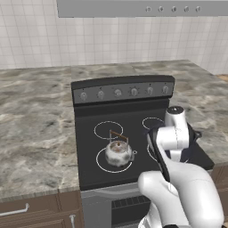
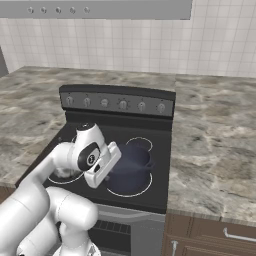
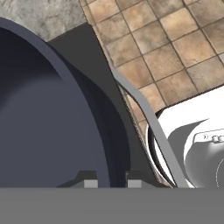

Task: Pick the kettle from the cabinet and place it on a stove burner. Then pick the pot from the counter and place it on another stove burner. Finally, turn both burners on.

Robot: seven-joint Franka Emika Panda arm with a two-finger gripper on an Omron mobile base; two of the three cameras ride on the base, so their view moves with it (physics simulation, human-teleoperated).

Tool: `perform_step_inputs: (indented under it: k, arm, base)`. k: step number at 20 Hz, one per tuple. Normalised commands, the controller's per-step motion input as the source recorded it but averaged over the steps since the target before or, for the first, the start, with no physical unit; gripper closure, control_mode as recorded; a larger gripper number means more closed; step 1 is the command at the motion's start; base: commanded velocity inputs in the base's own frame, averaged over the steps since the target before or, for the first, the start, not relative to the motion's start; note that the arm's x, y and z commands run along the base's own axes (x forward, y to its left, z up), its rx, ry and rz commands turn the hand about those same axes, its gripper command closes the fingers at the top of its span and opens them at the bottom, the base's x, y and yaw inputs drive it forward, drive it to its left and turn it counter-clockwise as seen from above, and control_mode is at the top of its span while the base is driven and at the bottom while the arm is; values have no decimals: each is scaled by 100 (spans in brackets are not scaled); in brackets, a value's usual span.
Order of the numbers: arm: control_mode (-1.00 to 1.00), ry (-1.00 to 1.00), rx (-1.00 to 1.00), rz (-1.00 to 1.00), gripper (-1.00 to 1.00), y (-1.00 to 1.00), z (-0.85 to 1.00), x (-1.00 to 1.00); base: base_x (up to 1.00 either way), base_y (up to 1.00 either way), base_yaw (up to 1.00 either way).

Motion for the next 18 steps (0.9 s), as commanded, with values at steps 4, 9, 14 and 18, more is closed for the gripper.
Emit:
perform_step_inputs:
  k: [4,9,14,18]
  arm:
    - [-100,0,0,0,100,0,-20,1]
    - [-100,0,0,1,100,0,-20,3]
    - [-100,-3,1,2,100,0,-21,11]
    - [-100,0,2,2,100,0,-18,8]
  base:
    - [0,0,0]
    - [0,0,0]
    - [0,0,0]
    - [0,0,0]
